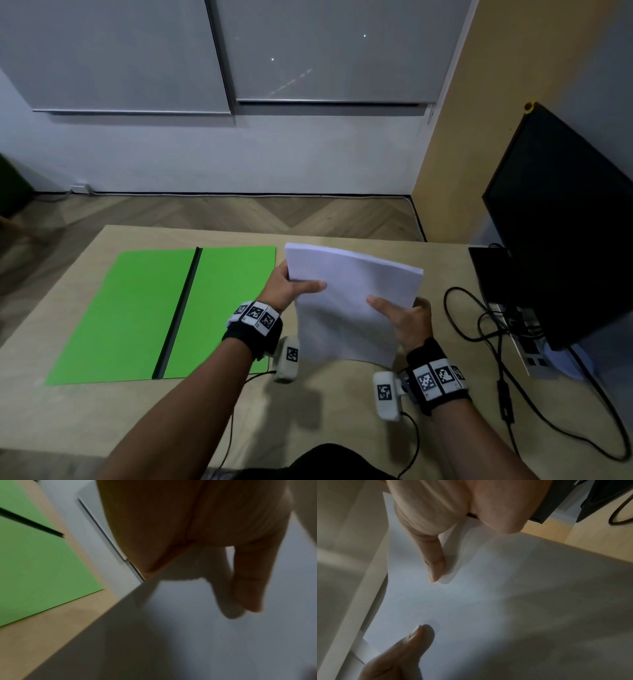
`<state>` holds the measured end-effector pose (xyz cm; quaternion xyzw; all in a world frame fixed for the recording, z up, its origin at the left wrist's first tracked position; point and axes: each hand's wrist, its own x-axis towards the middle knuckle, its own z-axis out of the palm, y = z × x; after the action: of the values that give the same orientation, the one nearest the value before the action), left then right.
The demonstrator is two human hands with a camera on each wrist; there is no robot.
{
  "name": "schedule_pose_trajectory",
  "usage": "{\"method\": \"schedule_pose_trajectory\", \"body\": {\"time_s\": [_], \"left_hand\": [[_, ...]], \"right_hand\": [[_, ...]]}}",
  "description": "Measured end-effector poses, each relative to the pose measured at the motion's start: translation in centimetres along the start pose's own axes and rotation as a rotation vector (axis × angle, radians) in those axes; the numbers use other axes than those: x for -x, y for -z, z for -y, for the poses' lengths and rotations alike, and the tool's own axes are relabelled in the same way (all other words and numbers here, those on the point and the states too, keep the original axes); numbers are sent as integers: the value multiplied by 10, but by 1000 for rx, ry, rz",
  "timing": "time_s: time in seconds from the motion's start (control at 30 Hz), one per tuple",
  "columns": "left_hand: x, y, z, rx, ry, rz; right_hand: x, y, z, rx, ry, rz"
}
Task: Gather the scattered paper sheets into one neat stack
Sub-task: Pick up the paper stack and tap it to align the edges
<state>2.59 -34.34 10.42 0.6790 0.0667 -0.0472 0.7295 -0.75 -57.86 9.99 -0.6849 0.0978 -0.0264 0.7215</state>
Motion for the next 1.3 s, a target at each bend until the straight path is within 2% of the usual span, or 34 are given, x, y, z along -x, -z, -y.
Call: {"method": "schedule_pose_trajectory", "body": {"time_s": [0.07, 0.13, 0.23, 0.3, 0.4, 0.6, 0.73, 0.8, 0.93, 1.1, 1.2, 1.3], "left_hand": [[-1, 3, 1, -85, 18, 51], [-1, -2, 1, -126, -8, 43], [5, -20, 0, -62, -27, -146], [11, -31, -7, 6, -74, -219], [15, -34, -14, 35, -152, -187], [13, -22, 13, -48, 0, -109], [11, -23, 5, -17, -11, -78], [11, -22, 4, 14, -14, -75], [11, -17, 16, -17, 10, -74], [9, -17, 18, -1, 15, -97], [7, -17, 25, -35, 47, -138], [2, -16, 23, -98, 54, -121]], "right_hand": [[-2, -2, 3, 7, 3, -11], [-6, -4, 5, 18, -4, -42], [-11, -10, 11, -14, 5, -97], [-11, -14, 17, -25, 56, -140], [-14, -13, 20, -69, 111, -179], [-6, -5, -12, 31, -69, -168], [-9, -3, -8, 1, -37, -180], [-9, -1, -6, 1, -6, -149], [-5, -1, -10, 17, -39, -98], [-9, -1, -10, 28, -18, -95], [-8, -4, -14, 19, -67, -117], [-13, -4, -14, 18, -104, -117]]}}
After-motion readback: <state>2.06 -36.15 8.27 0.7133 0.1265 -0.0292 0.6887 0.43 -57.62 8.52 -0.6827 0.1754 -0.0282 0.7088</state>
